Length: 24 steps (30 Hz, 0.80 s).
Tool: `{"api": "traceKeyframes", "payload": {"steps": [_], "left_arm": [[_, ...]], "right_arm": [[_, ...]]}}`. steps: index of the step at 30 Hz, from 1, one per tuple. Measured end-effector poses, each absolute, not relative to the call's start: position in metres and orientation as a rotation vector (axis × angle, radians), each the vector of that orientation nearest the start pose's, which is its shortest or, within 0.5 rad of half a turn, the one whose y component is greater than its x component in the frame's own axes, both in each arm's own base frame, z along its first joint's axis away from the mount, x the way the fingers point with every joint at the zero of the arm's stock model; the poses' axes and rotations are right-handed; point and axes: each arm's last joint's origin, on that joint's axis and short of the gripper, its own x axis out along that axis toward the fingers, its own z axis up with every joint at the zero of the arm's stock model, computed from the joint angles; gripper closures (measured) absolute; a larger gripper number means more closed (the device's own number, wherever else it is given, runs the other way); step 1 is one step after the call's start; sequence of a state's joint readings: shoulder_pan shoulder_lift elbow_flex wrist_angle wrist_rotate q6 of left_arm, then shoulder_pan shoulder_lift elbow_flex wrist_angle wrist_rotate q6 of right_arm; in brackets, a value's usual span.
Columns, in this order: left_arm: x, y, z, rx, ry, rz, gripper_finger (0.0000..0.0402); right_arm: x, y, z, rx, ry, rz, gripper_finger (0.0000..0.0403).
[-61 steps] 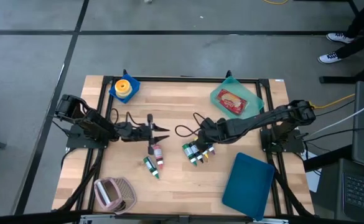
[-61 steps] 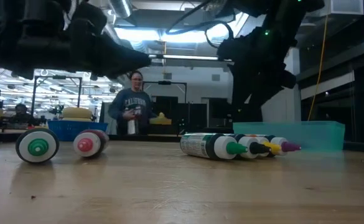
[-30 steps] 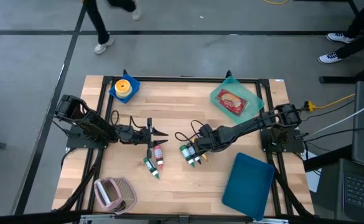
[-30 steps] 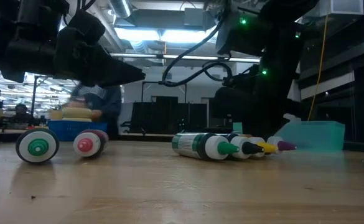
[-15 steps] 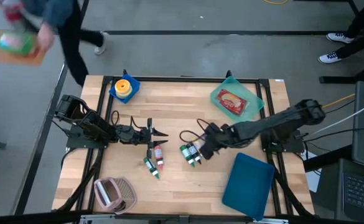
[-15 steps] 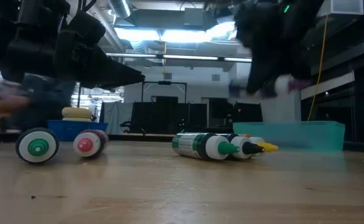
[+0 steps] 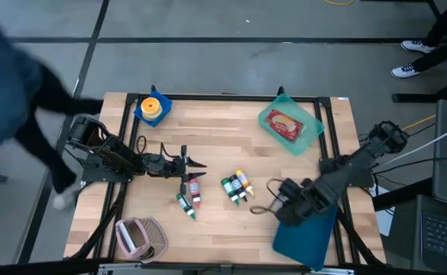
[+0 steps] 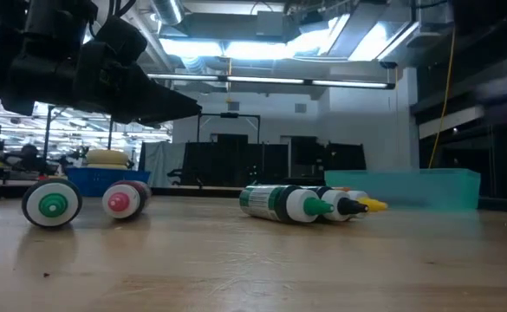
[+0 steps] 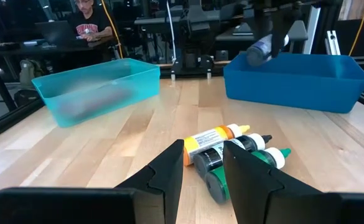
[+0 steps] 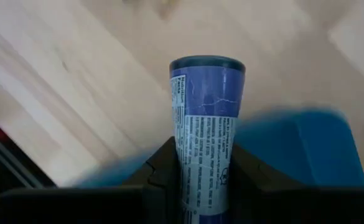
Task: Pick & Place Food Item
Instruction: Put the purple food coloring bottle into the bottom blue bin
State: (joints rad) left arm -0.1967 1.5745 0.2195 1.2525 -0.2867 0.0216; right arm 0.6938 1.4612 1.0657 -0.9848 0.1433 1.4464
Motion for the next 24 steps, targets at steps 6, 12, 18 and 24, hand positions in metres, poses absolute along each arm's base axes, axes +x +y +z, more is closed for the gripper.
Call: {"api": "traceKeyframes", "payload": {"steps": [6, 12, 18, 24], "left_arm": [[0.224, -0.036, 0.131, 0.045, 0.100, 0.089, 0.0293], [0.224, -0.036, 0.131, 0.046, 0.100, 0.089, 0.0293], [0.224, -0.036, 0.131, 0.046, 0.100, 0.089, 0.0293], [0.224, -0.036, 0.131, 0.046, 0.100, 0.088, 0.0293]], "right_arm": [[0.173, 0.187, 0.231, 0.656, 1.304, -0.513, 0.0316], [0.151, 0.199, 0.230, 0.654, 1.334, -0.562, 0.0316], [0.145, 0.205, 0.221, 0.617, 1.364, -0.623, 0.0316], [0.147, 0.208, 0.203, 0.511, 1.404, -0.718, 0.0316]]}}
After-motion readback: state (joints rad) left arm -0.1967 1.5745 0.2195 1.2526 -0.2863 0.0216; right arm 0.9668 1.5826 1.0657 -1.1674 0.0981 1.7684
